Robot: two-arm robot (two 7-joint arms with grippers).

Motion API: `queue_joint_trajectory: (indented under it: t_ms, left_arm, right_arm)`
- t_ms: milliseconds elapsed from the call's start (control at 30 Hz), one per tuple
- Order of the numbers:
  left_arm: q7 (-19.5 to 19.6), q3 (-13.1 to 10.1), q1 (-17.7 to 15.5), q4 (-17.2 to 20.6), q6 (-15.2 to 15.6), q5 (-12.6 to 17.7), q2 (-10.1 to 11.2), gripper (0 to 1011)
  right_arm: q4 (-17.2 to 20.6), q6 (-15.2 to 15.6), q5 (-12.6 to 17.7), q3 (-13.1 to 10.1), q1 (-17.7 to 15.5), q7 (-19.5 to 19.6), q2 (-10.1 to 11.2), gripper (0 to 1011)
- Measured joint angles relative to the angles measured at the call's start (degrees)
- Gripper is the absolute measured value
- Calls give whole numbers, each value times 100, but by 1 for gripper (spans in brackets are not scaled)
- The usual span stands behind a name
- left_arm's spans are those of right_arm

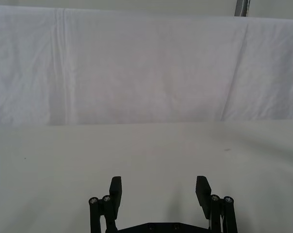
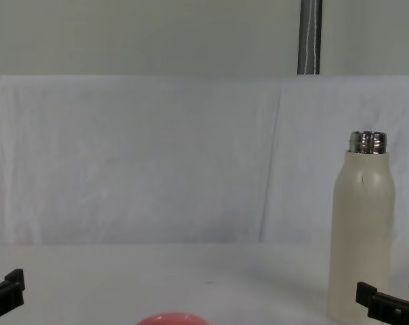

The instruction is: Grasp the thermos with one hand and pour water into the cup lid.

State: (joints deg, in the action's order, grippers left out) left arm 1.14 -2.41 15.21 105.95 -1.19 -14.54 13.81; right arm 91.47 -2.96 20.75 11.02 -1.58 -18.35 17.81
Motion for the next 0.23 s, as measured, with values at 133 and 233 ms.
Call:
queue_joint_trajectory:
  t_ms: [133, 233]
  left_arm:
    - [0, 0, 0, 0, 0, 0, 0, 1001]
    - [0, 0, 0, 0, 0, 0, 0, 1001]
  right_arm:
    - [0, 0, 0, -2, 0, 2, 0, 1000]
    - [0, 0, 0, -4, -1, 3, 0, 1000]
